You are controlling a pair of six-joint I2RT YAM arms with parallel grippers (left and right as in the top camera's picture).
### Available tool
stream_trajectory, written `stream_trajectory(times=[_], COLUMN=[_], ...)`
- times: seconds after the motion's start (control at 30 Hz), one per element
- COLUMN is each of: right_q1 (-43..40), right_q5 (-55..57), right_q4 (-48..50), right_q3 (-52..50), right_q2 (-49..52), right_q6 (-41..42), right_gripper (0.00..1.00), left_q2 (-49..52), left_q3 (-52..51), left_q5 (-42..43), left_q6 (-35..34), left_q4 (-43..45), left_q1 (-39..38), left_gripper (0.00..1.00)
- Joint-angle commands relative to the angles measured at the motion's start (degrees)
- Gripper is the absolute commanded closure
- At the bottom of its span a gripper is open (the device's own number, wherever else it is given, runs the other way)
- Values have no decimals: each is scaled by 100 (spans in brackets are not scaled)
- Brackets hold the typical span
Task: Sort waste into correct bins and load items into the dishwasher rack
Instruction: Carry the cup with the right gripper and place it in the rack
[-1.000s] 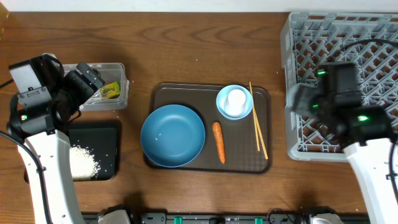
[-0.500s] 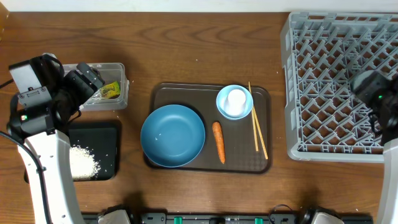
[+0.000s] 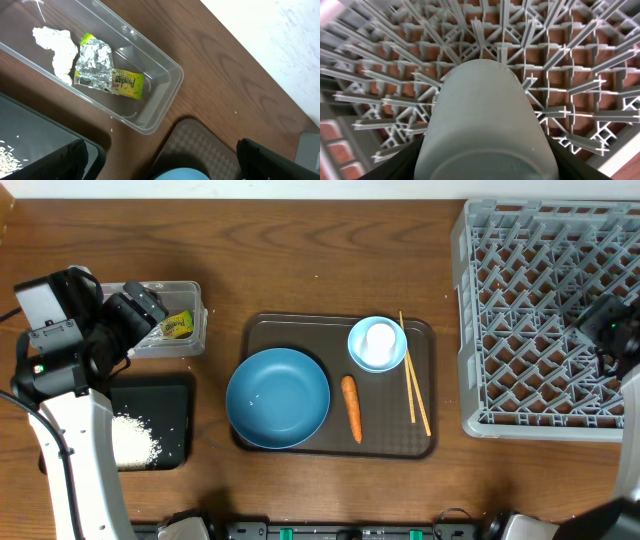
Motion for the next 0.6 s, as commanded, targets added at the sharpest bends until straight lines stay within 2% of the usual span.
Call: stream_trajectory(times=[0.0, 0.07, 0.2, 0.3, 0.57], right_q1=[-59, -59, -59, -59, -52], right_q5=[114, 98, 74, 70, -632], right_q4=[35, 57, 63, 59, -326], right_q3=[118, 118, 120, 146, 529], right_q2=[225, 330, 378, 354, 199], right_q6=[-107, -107, -107, -109, -114], right_gripper=[39, 29, 27, 18, 9], left_q2=[26, 26, 26, 26, 26], left_q3=[-17, -17, -17, -17, -17], left_q5=[48, 48, 48, 48, 48], left_q6=[52, 52, 52, 52, 52], left_q4=[-2, -2, -2, -2, -2], left_q1=[31, 31, 31, 31, 31], left_gripper=[2, 2, 2, 2, 2])
